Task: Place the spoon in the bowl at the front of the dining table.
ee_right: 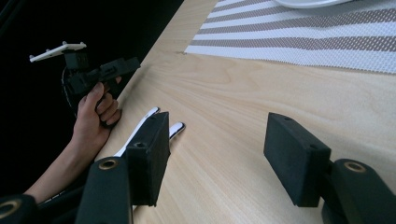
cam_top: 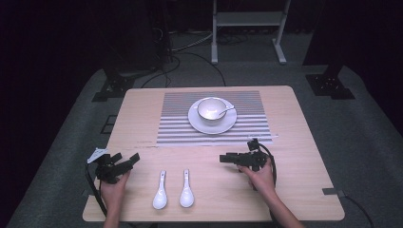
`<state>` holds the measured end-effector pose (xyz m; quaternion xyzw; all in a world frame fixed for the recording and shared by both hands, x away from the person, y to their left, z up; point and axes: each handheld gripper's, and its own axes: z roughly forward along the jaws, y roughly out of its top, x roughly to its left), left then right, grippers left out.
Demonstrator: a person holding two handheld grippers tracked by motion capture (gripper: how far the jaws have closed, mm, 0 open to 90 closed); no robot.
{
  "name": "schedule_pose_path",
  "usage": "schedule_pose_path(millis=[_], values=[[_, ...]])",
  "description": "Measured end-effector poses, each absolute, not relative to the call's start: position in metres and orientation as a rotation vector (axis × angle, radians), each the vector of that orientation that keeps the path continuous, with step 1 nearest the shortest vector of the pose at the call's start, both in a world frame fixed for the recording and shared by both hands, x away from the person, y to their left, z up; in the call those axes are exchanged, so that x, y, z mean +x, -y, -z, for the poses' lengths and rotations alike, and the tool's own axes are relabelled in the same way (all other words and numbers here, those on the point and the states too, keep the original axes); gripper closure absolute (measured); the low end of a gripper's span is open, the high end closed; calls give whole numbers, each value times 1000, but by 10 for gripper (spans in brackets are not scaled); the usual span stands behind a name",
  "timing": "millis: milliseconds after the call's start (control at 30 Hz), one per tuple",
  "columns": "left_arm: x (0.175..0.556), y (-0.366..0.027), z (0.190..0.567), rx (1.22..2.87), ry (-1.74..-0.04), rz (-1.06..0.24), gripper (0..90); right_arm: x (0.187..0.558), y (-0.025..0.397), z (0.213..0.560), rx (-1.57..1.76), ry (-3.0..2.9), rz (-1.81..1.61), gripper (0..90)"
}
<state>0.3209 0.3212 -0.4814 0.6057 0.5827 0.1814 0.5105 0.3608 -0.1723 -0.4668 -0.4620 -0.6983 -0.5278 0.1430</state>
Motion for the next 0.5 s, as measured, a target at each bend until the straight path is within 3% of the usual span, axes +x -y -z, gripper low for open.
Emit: schedule_pose_path(millis=[500], values=[[321, -321, 481, 1463, -1402, -438, 38, 338, 177, 479, -1313, 2002, 1508, 395]])
